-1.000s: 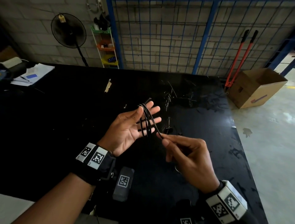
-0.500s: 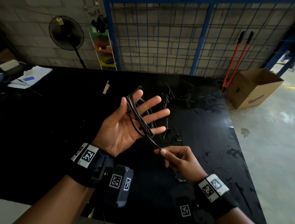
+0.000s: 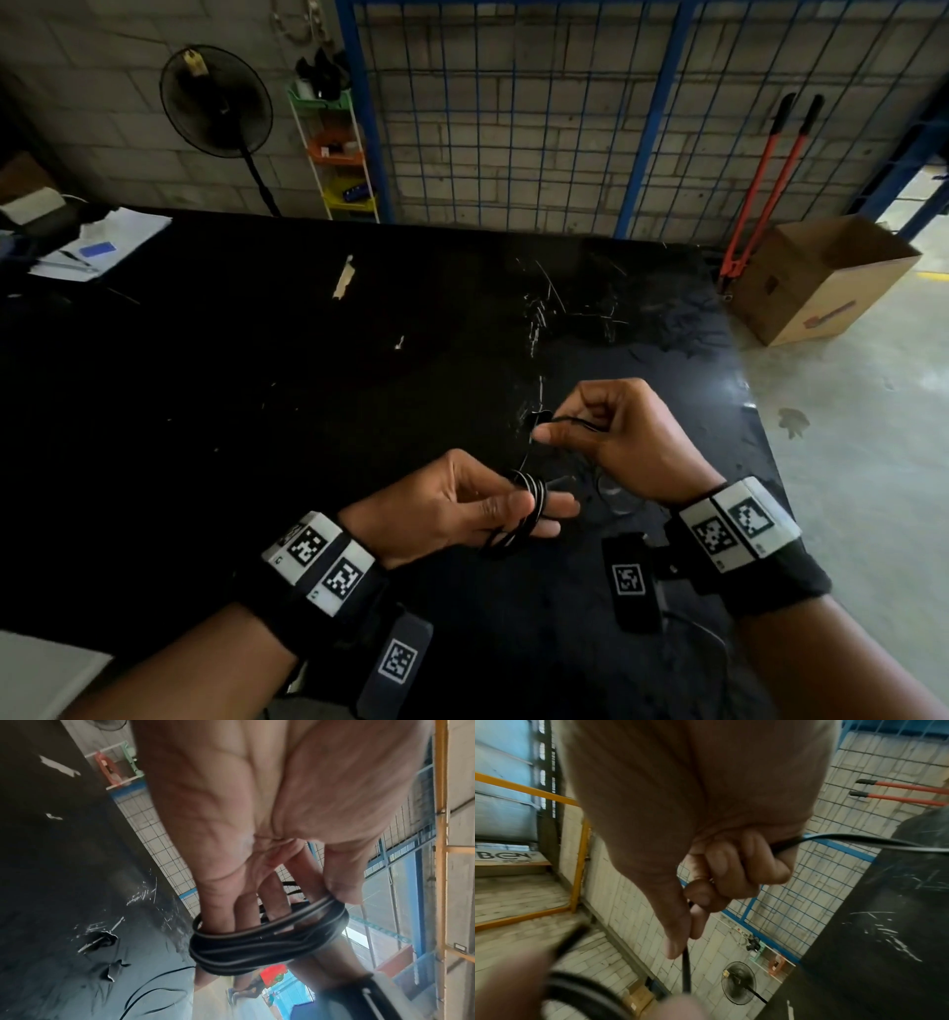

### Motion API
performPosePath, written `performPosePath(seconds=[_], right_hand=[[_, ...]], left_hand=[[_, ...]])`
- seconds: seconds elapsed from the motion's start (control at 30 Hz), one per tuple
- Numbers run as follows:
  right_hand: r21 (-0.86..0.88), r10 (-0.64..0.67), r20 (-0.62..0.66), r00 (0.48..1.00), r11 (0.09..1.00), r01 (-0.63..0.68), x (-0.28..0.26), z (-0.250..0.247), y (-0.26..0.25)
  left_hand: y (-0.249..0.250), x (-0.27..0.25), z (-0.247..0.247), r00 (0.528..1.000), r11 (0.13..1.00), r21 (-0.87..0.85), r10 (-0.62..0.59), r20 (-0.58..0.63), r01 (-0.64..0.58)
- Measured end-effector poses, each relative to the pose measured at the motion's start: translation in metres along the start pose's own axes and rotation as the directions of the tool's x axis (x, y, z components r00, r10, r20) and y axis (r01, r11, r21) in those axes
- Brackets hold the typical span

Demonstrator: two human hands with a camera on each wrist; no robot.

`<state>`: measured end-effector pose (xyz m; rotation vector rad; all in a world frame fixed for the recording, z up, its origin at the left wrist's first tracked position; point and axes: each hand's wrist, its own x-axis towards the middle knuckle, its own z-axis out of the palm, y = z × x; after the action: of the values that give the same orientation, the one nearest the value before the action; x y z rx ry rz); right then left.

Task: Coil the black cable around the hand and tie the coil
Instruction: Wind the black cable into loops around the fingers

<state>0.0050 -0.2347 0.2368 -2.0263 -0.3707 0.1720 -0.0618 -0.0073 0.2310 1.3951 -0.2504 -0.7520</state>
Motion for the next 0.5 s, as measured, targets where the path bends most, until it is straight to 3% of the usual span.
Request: performPosePath(seconds=[0.4,0.5], right_hand=[[0.053,-0.091,-0.059,0.994,0.994,0.094,-0.024,0.008,-0.034],[0.159,-0.057,-0.114,0.992,0.984,0.074,-0.031,0.019,-0.031]], left_hand=[[-0.006,0.015,-0.027,0.961,0.997,-0.020,0.062,-0.269,-0.070],[-0.011,0.021,-0.029,0.939,0.993,0.007,0.114,-0.325,-0.118]])
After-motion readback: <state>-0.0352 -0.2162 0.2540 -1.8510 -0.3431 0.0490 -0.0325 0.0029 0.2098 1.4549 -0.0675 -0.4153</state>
